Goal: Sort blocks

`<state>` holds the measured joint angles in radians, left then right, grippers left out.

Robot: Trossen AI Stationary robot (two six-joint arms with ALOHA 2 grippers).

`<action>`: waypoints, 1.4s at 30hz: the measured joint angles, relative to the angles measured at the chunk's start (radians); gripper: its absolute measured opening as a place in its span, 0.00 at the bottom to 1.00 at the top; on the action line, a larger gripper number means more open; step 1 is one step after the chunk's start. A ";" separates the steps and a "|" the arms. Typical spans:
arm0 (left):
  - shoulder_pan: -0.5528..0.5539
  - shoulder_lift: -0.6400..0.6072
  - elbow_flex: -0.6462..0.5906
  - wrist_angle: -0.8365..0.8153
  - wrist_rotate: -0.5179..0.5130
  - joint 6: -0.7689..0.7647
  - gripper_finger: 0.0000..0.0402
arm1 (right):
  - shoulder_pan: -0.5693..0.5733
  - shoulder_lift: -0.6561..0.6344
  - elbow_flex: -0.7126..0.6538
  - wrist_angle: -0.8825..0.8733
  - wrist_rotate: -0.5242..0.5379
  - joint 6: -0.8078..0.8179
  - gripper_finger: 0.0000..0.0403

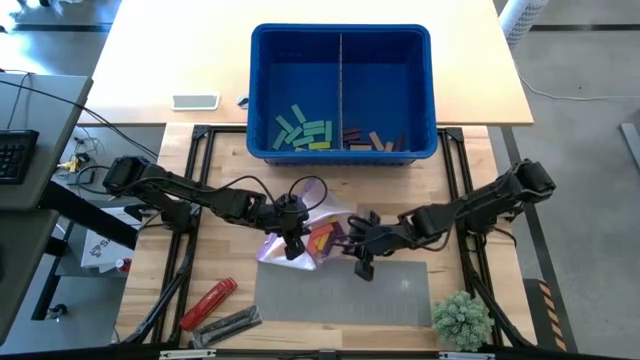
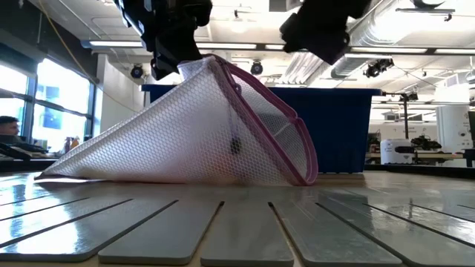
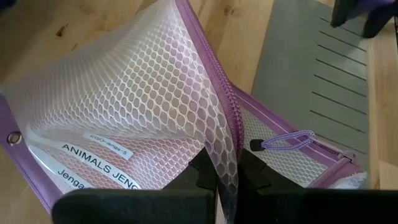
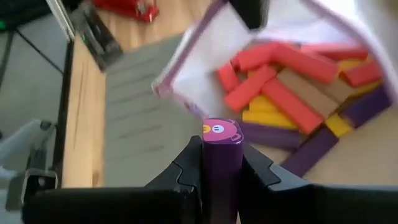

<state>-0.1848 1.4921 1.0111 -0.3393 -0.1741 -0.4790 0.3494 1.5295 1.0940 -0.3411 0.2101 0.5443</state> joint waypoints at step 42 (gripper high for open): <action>0.000 0.000 0.000 0.004 -0.019 0.064 0.00 | -0.081 -0.001 -0.111 0.210 0.128 0.085 0.09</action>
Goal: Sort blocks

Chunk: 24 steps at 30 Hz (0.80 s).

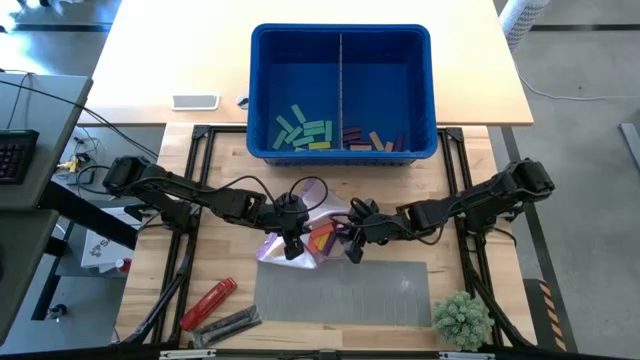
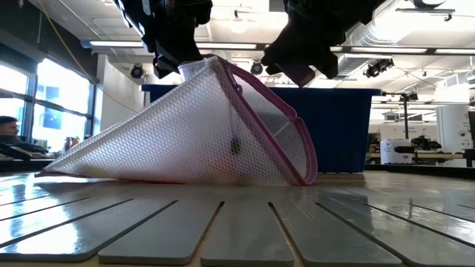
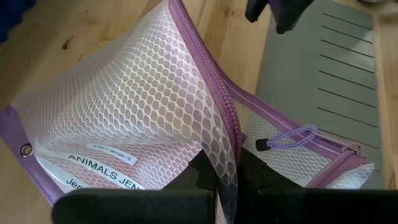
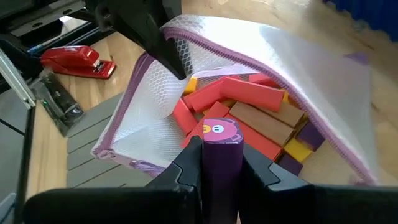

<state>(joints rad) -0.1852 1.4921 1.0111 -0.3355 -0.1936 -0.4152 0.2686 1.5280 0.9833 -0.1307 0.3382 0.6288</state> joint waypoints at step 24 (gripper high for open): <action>-0.001 0.000 0.000 0.020 0.004 -0.019 0.00 | -0.101 0.297 0.091 0.155 0.075 -0.704 0.21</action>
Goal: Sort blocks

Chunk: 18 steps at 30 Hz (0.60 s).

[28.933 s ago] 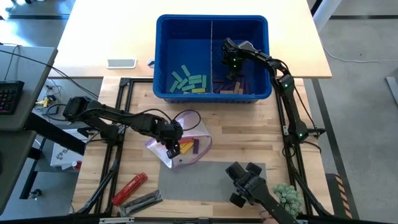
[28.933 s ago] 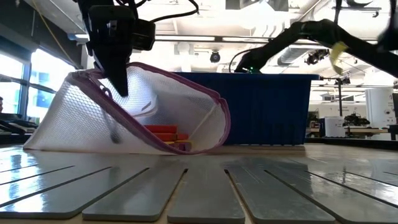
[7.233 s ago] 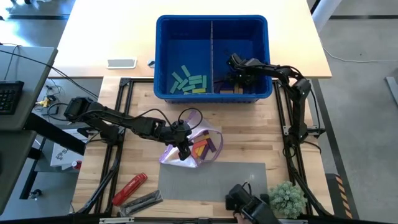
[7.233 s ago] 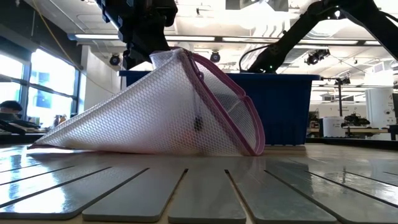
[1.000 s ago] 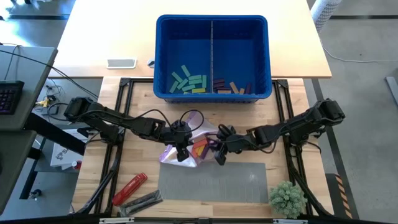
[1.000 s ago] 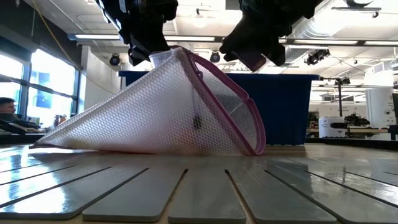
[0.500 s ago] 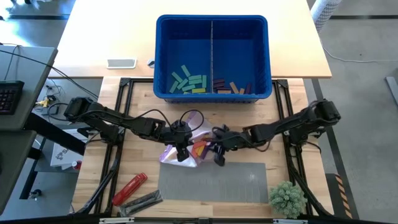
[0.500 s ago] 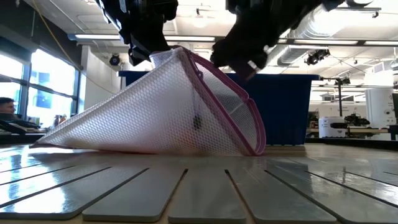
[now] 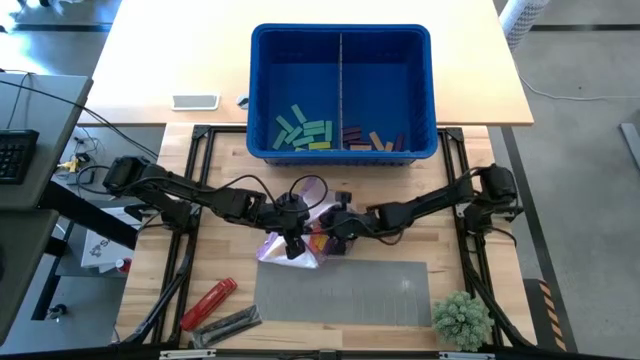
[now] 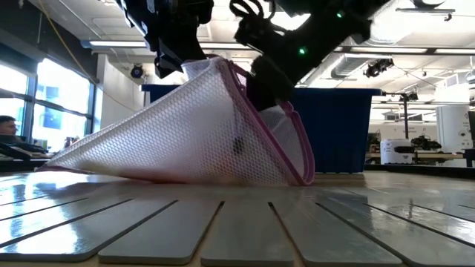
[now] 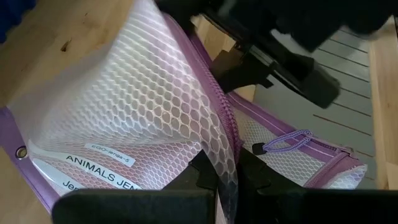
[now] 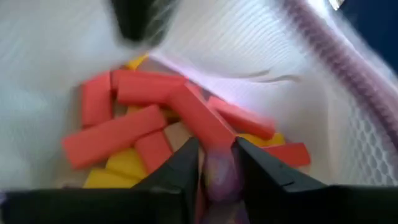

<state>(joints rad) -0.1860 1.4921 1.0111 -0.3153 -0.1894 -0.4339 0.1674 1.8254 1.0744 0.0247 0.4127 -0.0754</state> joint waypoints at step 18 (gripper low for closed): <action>0.000 0.000 0.000 0.000 0.000 0.000 0.00 | 0.121 -0.030 0.299 -0.505 -0.110 -0.001 0.50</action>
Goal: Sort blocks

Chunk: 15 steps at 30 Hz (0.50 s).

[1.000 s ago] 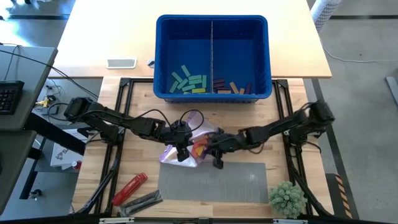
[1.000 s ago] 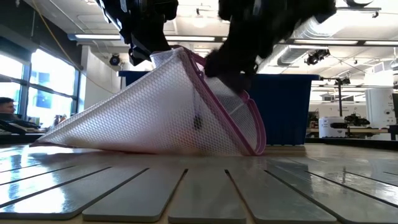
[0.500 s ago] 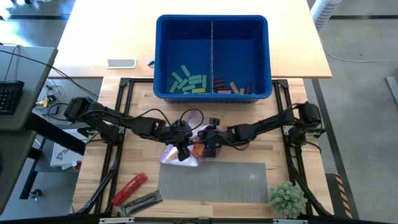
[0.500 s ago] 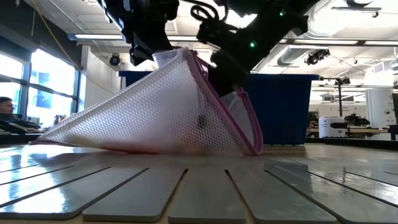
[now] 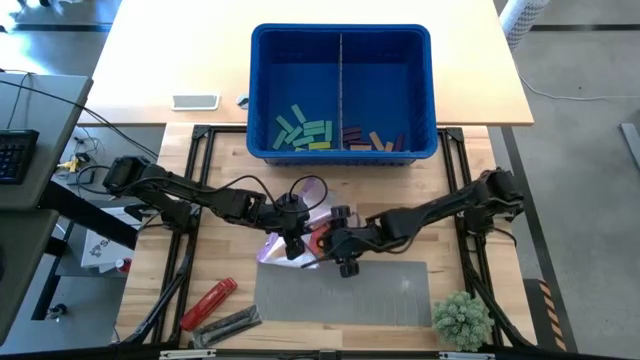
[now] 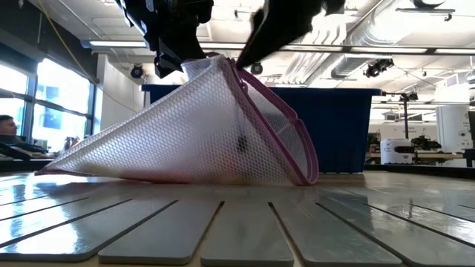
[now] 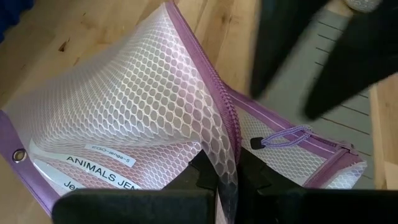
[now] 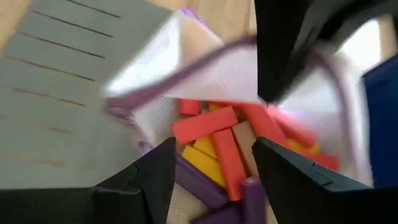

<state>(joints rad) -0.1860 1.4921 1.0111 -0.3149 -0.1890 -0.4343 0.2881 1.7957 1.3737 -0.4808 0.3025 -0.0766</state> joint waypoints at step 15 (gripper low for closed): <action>0.000 0.000 0.000 0.000 0.000 0.000 0.00 | 0.020 -0.359 -0.033 -0.212 0.180 0.123 0.50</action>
<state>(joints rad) -0.1860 1.4921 1.0111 -0.3153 -0.1894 -0.4342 0.3077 1.4363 1.3411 -0.6925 0.4823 0.0462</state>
